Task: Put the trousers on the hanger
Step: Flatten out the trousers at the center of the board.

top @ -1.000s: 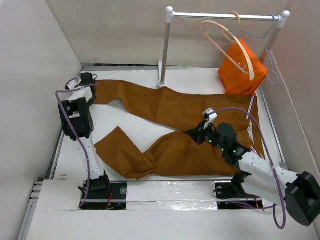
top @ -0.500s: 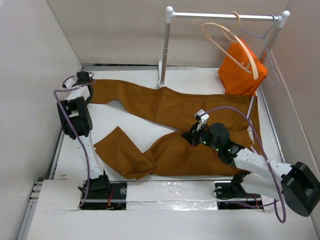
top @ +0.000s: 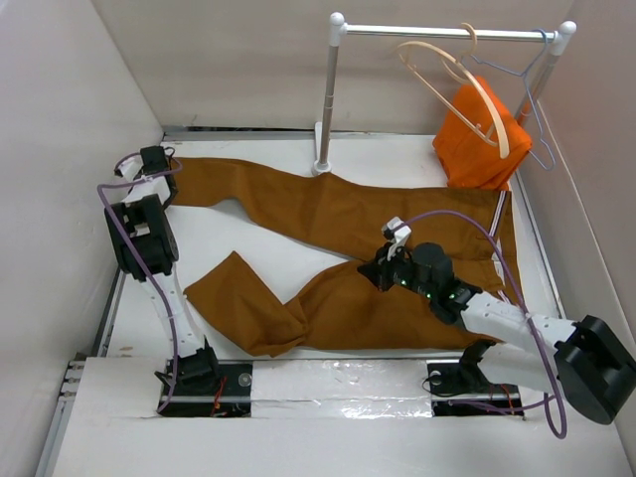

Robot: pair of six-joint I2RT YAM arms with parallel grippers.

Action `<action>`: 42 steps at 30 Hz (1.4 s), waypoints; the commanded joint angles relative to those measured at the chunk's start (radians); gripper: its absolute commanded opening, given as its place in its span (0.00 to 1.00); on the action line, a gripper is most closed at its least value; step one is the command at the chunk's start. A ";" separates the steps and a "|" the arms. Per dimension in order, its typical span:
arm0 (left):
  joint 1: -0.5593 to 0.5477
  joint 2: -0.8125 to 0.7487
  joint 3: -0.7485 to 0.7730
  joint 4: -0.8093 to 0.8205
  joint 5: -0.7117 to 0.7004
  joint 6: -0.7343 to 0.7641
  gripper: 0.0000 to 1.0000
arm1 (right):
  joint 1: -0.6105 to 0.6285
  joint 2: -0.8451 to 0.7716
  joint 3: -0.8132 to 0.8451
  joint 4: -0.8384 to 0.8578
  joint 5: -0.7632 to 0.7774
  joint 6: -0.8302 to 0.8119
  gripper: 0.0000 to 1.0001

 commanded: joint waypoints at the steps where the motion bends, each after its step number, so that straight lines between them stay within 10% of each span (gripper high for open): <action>1: 0.003 -0.080 0.005 0.060 0.073 0.044 0.35 | 0.012 0.011 0.047 0.069 -0.014 -0.023 0.02; 17: 0.003 0.167 0.284 -0.137 0.102 0.063 0.38 | 0.021 0.037 0.063 0.062 -0.007 -0.035 0.02; 23: 0.003 0.143 0.231 -0.115 0.050 0.083 0.00 | 0.021 0.034 0.063 0.058 -0.002 -0.037 0.02; 37: 0.109 -0.022 -0.012 -0.084 0.065 0.064 0.00 | 0.021 -0.055 0.044 0.026 0.010 -0.040 0.06; 42: -0.026 -0.147 0.000 -0.107 0.047 0.104 0.02 | 0.088 0.008 0.098 0.024 -0.040 -0.060 0.11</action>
